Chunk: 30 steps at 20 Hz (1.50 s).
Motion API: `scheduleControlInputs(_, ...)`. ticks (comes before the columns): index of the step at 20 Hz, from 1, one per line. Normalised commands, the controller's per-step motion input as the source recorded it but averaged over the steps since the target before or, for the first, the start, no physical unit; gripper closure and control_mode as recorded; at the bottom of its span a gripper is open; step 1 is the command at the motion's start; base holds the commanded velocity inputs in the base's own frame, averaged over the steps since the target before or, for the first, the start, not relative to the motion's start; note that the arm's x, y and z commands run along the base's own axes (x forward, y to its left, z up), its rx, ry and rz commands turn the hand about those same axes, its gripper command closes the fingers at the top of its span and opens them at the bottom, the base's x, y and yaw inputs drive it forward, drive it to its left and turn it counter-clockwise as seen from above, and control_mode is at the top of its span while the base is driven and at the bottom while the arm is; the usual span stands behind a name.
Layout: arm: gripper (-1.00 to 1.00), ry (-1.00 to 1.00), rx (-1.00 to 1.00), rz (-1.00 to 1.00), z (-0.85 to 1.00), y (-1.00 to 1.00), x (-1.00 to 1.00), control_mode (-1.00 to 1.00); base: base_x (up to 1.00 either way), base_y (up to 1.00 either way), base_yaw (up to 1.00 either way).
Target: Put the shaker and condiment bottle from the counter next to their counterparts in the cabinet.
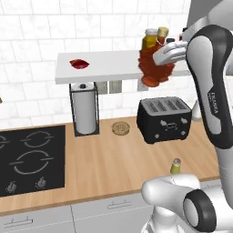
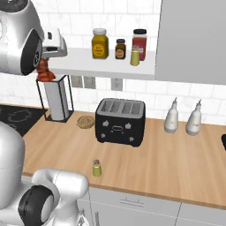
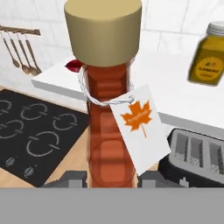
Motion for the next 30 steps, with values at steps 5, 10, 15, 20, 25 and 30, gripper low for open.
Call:
scheduleControlInputs(5, 1.0, 0.0, 0.0, 0.11, 0.31, 0.08, 0.42, -1.0, 0.0, 0.0, 0.0)
scheduleControlInputs(10, 1.0, 0.0, 0.0, 0.11, 0.0, 0.41, 0.45, -1.0, 0.0, 0.0, 0.0)
scheduleControlInputs(15, 1.0, 0.0, 0.0, 0.08, 0.0, 0.29, 0.36, -1.0, 0.0, 0.0, 0.0)
scheduleControlInputs(20, 1.0, -0.02, 0.0, 0.02, -0.01, 0.23, 0.33, -1.0, 0.0, 0.0, 0.0)
scheduleControlInputs(25, 1.0, 0.0, 0.0, 0.01, 0.0, 0.26, 0.49, -1.0, 0.0, 0.0, 0.0)
scheduleControlInputs(30, 1.0, 0.0, 0.0, 0.03, -0.01, 0.3, 0.44, -1.0, 0.0, 0.0, 0.0)
